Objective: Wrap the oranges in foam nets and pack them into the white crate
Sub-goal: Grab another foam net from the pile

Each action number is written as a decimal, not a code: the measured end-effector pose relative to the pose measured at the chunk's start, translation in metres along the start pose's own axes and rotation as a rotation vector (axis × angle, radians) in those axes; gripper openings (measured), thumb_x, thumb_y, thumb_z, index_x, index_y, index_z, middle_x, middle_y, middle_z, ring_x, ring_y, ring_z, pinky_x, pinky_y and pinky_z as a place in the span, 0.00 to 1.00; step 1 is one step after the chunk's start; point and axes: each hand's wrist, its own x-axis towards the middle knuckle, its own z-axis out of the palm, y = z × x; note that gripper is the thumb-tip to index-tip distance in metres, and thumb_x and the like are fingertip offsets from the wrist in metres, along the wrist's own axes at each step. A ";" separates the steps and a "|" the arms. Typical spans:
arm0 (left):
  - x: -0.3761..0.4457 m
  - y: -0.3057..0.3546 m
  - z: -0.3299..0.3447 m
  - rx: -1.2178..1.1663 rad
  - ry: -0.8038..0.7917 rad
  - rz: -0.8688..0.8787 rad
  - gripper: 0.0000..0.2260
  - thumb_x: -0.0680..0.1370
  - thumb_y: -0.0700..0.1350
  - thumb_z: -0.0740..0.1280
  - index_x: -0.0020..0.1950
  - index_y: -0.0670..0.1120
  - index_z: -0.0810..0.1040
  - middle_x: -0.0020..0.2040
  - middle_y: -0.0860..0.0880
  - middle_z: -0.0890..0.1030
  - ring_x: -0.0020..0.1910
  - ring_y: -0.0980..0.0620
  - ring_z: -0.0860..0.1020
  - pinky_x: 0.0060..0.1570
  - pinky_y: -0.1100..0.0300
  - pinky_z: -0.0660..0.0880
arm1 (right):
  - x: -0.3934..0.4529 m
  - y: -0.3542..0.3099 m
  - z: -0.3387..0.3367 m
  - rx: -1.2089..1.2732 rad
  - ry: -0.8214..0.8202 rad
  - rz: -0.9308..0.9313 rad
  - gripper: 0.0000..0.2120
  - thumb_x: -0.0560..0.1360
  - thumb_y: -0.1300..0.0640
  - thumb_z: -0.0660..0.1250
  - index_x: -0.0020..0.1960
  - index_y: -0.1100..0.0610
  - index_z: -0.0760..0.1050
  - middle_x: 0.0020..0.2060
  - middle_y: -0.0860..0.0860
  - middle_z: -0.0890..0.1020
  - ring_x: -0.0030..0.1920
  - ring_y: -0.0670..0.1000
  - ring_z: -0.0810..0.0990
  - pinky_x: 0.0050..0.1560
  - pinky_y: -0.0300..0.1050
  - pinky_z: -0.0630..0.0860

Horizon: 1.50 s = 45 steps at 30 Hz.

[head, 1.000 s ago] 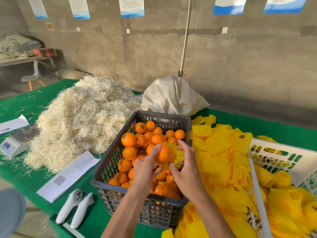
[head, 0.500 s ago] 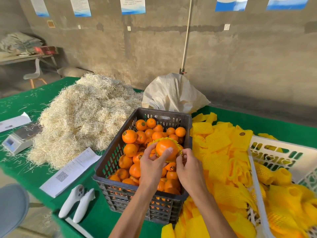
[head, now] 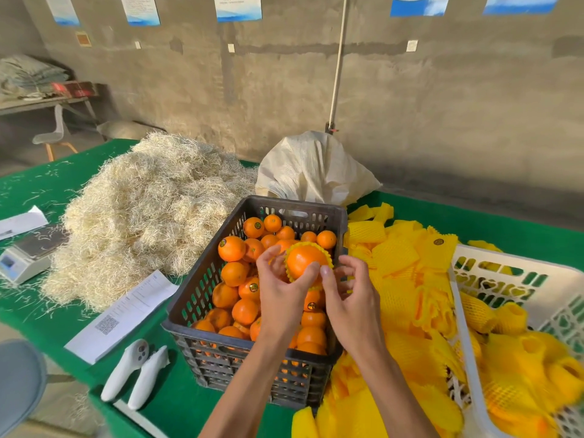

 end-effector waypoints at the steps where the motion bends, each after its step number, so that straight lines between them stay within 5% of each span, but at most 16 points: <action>1: 0.001 0.000 -0.001 -0.022 -0.064 -0.049 0.33 0.68 0.52 0.82 0.70 0.55 0.72 0.64 0.51 0.81 0.60 0.56 0.82 0.58 0.56 0.82 | 0.005 0.000 -0.003 0.008 -0.029 0.011 0.22 0.79 0.36 0.62 0.68 0.44 0.70 0.57 0.41 0.79 0.56 0.42 0.79 0.49 0.40 0.80; 6: 0.002 0.004 -0.007 -0.041 -0.297 -0.197 0.26 0.74 0.55 0.79 0.69 0.51 0.80 0.63 0.48 0.84 0.63 0.47 0.83 0.63 0.49 0.80 | 0.016 0.007 -0.010 0.005 -0.116 -0.045 0.16 0.84 0.46 0.56 0.57 0.51 0.79 0.50 0.46 0.81 0.51 0.43 0.80 0.46 0.34 0.73; 9: 0.002 0.005 -0.010 -0.135 -0.421 -0.350 0.25 0.75 0.54 0.78 0.70 0.47 0.80 0.66 0.46 0.83 0.67 0.45 0.80 0.71 0.41 0.72 | 0.019 0.012 -0.012 -0.104 -0.086 -0.067 0.13 0.84 0.54 0.60 0.64 0.55 0.78 0.55 0.47 0.80 0.55 0.45 0.79 0.52 0.36 0.76; 13: -0.001 0.004 -0.011 -0.173 -0.376 -0.375 0.27 0.70 0.50 0.83 0.67 0.53 0.80 0.64 0.46 0.83 0.62 0.43 0.83 0.57 0.42 0.82 | 0.021 0.014 -0.016 -0.175 -0.091 -0.096 0.13 0.83 0.57 0.63 0.66 0.57 0.78 0.60 0.51 0.81 0.60 0.49 0.78 0.57 0.40 0.76; 17: -0.005 -0.004 -0.008 -0.110 -0.165 -0.268 0.27 0.70 0.48 0.83 0.66 0.53 0.78 0.61 0.46 0.83 0.55 0.47 0.86 0.49 0.47 0.85 | 0.022 0.010 -0.020 -0.207 0.038 -0.186 0.11 0.83 0.59 0.64 0.64 0.58 0.78 0.57 0.52 0.81 0.54 0.47 0.79 0.49 0.25 0.70; 20: -0.006 -0.006 -0.007 0.125 -0.100 -0.093 0.25 0.71 0.54 0.82 0.64 0.61 0.77 0.59 0.55 0.83 0.54 0.55 0.84 0.50 0.53 0.84 | 0.010 0.004 -0.014 -0.232 0.016 -0.389 0.08 0.80 0.60 0.67 0.59 0.59 0.79 0.50 0.50 0.79 0.47 0.44 0.77 0.43 0.25 0.72; 23: -0.001 -0.006 -0.008 0.231 -0.109 0.041 0.28 0.72 0.50 0.80 0.69 0.62 0.74 0.63 0.57 0.80 0.59 0.58 0.81 0.55 0.57 0.82 | 0.004 0.008 -0.009 -0.252 -0.025 -0.441 0.06 0.79 0.54 0.69 0.55 0.53 0.77 0.48 0.45 0.77 0.44 0.44 0.78 0.38 0.31 0.75; 26: 0.006 -0.002 -0.013 0.180 -0.272 0.084 0.31 0.73 0.40 0.79 0.70 0.63 0.74 0.65 0.57 0.79 0.60 0.54 0.82 0.52 0.57 0.83 | 0.012 0.006 -0.009 -0.086 -0.071 -0.207 0.15 0.80 0.41 0.64 0.62 0.46 0.71 0.56 0.41 0.76 0.53 0.43 0.78 0.45 0.38 0.79; 30: 0.009 0.000 -0.016 0.132 -0.409 0.018 0.39 0.69 0.36 0.80 0.75 0.61 0.71 0.65 0.63 0.78 0.61 0.53 0.82 0.50 0.58 0.83 | 0.026 0.005 -0.007 -0.010 -0.245 -0.035 0.25 0.81 0.35 0.57 0.73 0.45 0.70 0.66 0.43 0.77 0.64 0.43 0.76 0.60 0.46 0.79; 35: 0.006 0.000 -0.015 0.044 -0.394 -0.128 0.31 0.73 0.51 0.81 0.73 0.55 0.75 0.65 0.53 0.81 0.61 0.51 0.83 0.56 0.56 0.82 | 0.029 0.013 -0.009 -0.010 -0.123 -0.060 0.14 0.85 0.48 0.57 0.55 0.52 0.79 0.45 0.45 0.80 0.46 0.43 0.79 0.43 0.35 0.72; 39: -0.001 -0.002 -0.010 -0.178 -0.390 -0.242 0.20 0.80 0.49 0.74 0.70 0.46 0.78 0.66 0.44 0.83 0.66 0.44 0.81 0.65 0.48 0.78 | 0.029 0.015 -0.007 -0.143 -0.080 -0.100 0.12 0.85 0.52 0.59 0.63 0.55 0.78 0.54 0.48 0.80 0.54 0.47 0.78 0.51 0.36 0.75; 45: -0.007 -0.004 -0.006 -0.335 -0.269 -0.396 0.23 0.74 0.45 0.80 0.67 0.52 0.77 0.63 0.43 0.83 0.61 0.40 0.84 0.56 0.41 0.82 | 0.030 0.013 -0.009 -0.267 -0.025 -0.208 0.09 0.84 0.58 0.61 0.61 0.59 0.77 0.53 0.52 0.80 0.51 0.47 0.77 0.45 0.30 0.69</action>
